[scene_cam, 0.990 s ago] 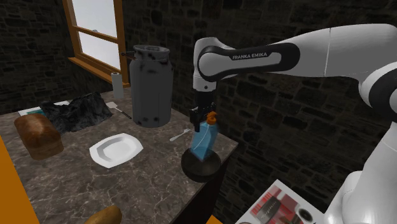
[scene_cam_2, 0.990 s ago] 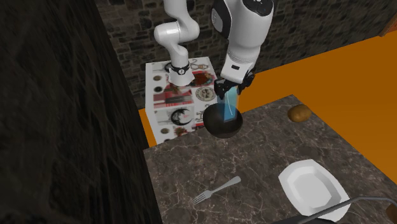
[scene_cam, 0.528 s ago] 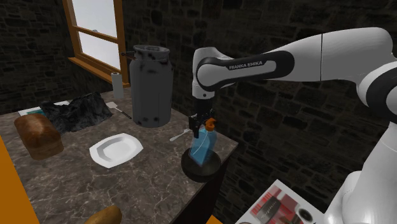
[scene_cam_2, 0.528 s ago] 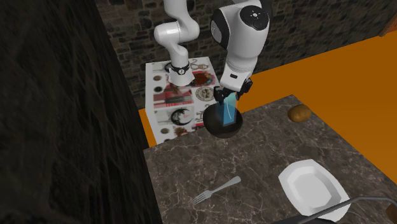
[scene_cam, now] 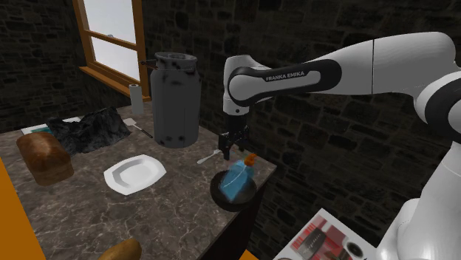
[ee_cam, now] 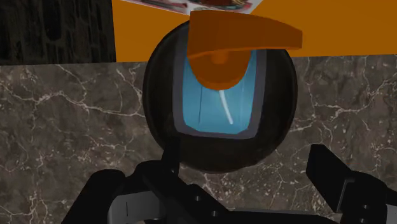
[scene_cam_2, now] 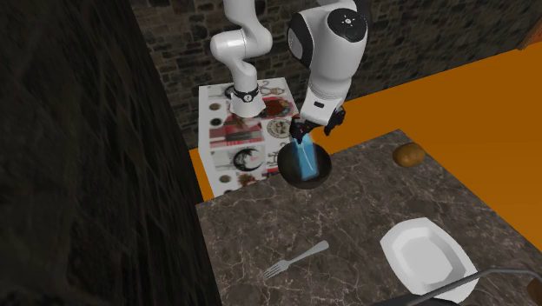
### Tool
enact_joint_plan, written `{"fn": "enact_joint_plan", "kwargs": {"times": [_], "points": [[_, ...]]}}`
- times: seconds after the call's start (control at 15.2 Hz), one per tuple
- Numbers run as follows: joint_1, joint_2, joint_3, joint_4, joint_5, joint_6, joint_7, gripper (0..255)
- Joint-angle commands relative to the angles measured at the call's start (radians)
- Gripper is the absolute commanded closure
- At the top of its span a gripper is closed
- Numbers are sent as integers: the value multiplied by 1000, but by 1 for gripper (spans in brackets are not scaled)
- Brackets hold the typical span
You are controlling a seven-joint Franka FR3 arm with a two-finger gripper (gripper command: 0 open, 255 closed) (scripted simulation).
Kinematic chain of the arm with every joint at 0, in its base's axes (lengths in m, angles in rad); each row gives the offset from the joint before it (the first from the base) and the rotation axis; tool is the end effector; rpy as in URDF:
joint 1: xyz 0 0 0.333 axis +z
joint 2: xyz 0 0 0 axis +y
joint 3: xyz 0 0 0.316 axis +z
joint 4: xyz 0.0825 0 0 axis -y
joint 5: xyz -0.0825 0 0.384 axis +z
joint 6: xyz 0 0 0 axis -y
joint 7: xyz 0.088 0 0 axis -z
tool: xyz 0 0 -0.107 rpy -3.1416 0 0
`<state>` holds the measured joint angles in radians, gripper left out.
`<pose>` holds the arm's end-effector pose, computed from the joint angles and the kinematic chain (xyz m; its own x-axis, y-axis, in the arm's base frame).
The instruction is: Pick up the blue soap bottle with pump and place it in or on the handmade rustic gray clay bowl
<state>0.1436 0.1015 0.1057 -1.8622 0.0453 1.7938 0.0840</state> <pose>0.5509 0.1426 0.4483 0.9731 0.1523 -0.1726 0.1479 -0.9883 -0.0382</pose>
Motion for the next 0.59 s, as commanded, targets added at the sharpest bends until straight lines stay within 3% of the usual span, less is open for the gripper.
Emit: {"fn": "enact_joint_plan", "kwargs": {"times": [0.0,0.2,0.53], "points": [[0,0,0,0,0,0,0,0],[0,0,0,0,0,0,0,0],[-2,8,-2,137,-2,-129,2,0]]}}
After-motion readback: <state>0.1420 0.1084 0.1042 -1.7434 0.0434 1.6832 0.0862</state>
